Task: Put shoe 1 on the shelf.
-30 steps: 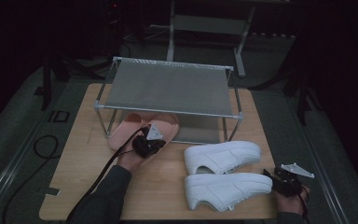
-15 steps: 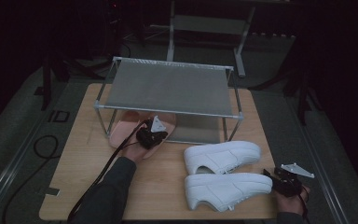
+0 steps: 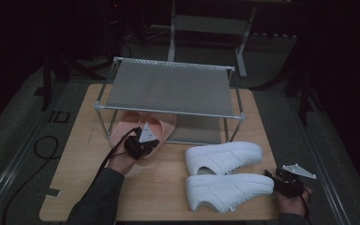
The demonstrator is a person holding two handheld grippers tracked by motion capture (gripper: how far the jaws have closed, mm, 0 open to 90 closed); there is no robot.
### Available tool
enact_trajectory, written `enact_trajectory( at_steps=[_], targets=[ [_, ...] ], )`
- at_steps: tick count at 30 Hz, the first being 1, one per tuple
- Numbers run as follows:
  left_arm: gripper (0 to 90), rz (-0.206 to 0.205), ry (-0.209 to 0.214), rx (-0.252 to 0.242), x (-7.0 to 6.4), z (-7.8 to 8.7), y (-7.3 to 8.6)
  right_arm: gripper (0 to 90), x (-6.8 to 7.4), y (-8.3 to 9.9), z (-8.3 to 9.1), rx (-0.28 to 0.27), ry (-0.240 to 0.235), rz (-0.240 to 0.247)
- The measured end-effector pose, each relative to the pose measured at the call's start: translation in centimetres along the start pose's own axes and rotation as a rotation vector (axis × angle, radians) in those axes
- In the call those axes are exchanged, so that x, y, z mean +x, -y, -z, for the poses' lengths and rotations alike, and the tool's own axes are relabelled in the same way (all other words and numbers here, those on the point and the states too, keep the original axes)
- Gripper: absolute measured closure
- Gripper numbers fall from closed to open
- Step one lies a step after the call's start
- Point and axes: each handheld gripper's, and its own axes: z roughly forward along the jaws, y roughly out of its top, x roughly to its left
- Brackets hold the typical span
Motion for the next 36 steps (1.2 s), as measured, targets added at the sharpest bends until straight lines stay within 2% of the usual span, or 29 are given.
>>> enact_trajectory(
  at_steps=[2, 7, 10, 13, 15, 22, 36],
  targets=[
    [90.0, 0.012, -0.013, 0.007, 0.0, 1.0, 1.1, 47.6, 0.0, 0.0, 0.0, 0.0, 0.0, 0.001],
    [90.0, 0.075, -0.052, 0.027, 0.6, 2.6, 3.9, 47.7, 0.0, 0.0, 0.0, 0.0, 0.001, 0.0],
    [90.0, 0.117, -0.08, 0.043, 1.1, 3.2, 5.3, 47.7, 0.0, 0.0, 0.0, 0.0, 0.002, 0.0],
    [90.0, 0.135, -0.101, 0.058, 1.3, 3.5, 6.3, 47.7, 0.0, 0.0, 0.0, 0.0, 0.002, 0.0],
    [89.9, 0.138, -0.101, 0.068, 1.4, 3.5, 6.6, 47.7, 0.0, 0.0, 0.0, 0.0, 0.002, 0.0],
    [89.9, 0.11, -0.069, 0.105, 0.7, 2.2, 6.4, 47.7, 0.0, 0.0, 0.0, 0.0, 0.002, 0.0],
    [89.7, 0.076, -0.008, 0.083, -0.8, -0.1, 4.1, 47.7, 0.0, 0.0, 0.0, 0.0, 0.002, 0.0]
  ],
)
